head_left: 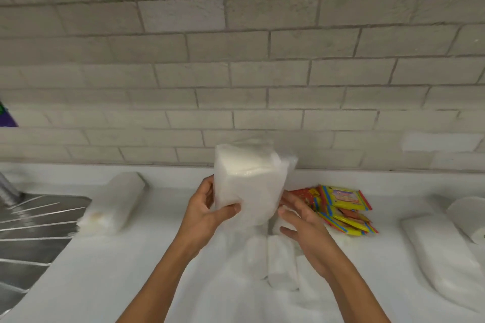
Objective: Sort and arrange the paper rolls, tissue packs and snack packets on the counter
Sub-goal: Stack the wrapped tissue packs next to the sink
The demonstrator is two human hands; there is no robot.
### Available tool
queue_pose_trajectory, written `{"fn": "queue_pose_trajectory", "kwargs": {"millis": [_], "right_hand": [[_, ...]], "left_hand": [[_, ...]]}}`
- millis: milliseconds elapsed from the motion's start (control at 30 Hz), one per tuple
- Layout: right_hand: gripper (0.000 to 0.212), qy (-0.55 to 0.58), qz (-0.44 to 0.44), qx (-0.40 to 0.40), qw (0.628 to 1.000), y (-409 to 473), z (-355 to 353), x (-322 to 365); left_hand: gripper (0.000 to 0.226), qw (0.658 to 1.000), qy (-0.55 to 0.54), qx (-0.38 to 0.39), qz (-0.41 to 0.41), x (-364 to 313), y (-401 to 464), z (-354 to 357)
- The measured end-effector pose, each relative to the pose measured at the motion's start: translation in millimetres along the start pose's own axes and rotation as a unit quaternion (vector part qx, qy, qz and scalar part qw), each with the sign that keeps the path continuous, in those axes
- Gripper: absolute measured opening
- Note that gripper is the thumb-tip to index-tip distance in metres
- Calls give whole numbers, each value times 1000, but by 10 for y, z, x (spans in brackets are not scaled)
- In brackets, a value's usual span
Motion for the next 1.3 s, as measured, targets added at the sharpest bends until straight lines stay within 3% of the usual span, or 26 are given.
{"fn": "queue_pose_trajectory", "kwargs": {"millis": [300, 567, 700, 767, 867, 1067, 1300], "right_hand": [[30, -19, 44, 1, 999, 40, 761, -354], [26, -30, 63, 16, 997, 94, 1401, -566], [26, -43, 68, 16, 997, 172, 1580, -609], [26, -46, 73, 10, 996, 214, 1618, -638], [26, -47, 82, -2, 996, 274, 1622, -682], [27, -44, 97, -22, 994, 343, 1559, -761], [26, -40, 113, -40, 992, 375, 1494, -872]], "left_hand": [[77, 998, -37, -55, -24, 123, 367, -1302], [51, 980, -7, -177, -95, 489, 1036, -2820], [51, 968, 41, -190, -156, 806, 1366, -3468], [53, 963, 48, -188, -186, 947, 1458, -3658], [32, 955, 49, -208, -205, 1075, 1522, -3842], [45, 945, 31, -213, -248, 1444, 1692, -4042], [34, 927, 127, -222, -273, 1648, 1718, -4167]]}}
Point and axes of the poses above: each hand's wrist, its own y-axis towards the middle knuckle, its own z-axis out of the palm, x = y × z, the point moved 10 cm from there along y, towards the middle knuckle, and after that the axes turned 8 degrees about -x, right-handed, at the moved point
